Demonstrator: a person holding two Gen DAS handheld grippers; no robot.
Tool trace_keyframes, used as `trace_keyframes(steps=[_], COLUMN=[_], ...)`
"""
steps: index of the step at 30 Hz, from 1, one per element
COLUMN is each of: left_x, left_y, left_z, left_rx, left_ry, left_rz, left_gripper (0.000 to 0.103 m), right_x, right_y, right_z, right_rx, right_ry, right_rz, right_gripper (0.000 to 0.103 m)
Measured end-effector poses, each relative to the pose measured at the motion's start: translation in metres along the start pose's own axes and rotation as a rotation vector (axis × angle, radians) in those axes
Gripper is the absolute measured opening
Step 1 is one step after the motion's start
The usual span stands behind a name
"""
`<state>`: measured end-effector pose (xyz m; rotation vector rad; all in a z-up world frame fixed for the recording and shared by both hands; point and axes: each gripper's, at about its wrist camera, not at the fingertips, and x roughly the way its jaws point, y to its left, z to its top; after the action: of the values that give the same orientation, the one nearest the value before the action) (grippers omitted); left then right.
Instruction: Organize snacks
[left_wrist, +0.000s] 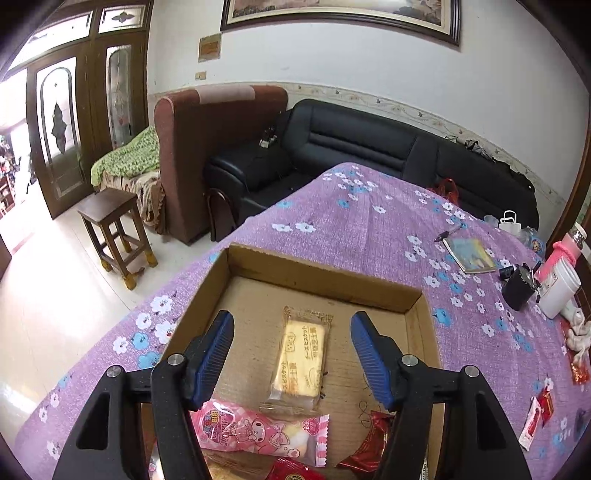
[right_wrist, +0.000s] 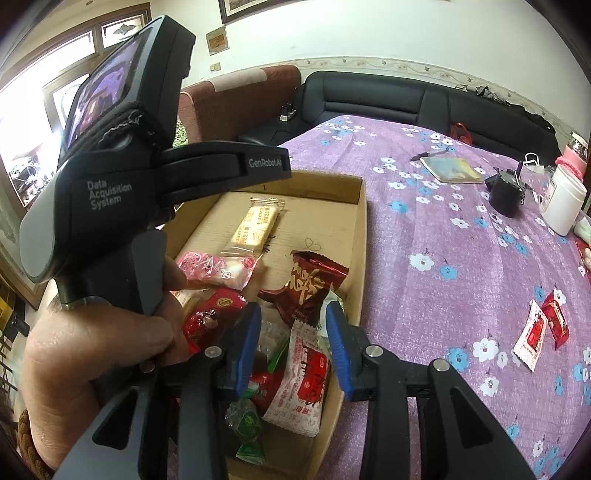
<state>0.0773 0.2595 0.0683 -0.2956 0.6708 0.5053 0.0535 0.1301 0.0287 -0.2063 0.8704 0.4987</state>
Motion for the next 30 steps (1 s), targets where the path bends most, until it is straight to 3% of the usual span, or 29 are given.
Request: trace_keyframes(steps=[8,12,25,27,30], left_x=[-0.009,-0.016,-0.032,-0.039,-0.054], left_y=[-0.004,-0.007,-0.013,-0.013,-0.013], left_z=[0.001,0.0,-0.001,-0.002,-0.004], left_rx=[0.019,0.03,0.039,0.027,0.008], left_ry=[-0.046,-0.08,-0.172,-0.211,-0.292], left_rz=[0.014,0.021,0.028,0.034,0.041], left_gripper=[0.07,0.07,0.078,0.09,0.097], right_x=[-0.002,-0.008,-0.027,-0.032,-0.043], right_y=[-0.001,-0.003,-0.011,-0.015,-0.023], right_z=[-0.004,-0.005,-0.014,-0.016,-0.02], right_rx=[-0.001,0.003,0.012,0.021,0.034], right_ry=[-0.003,-0.017,-0.045,-0.053,-0.072], right_rz=[-0.011,-0.02,-0.04,-0.043,-0.053], right_gripper=[0.037,0.044,0.054,0.055,0.062])
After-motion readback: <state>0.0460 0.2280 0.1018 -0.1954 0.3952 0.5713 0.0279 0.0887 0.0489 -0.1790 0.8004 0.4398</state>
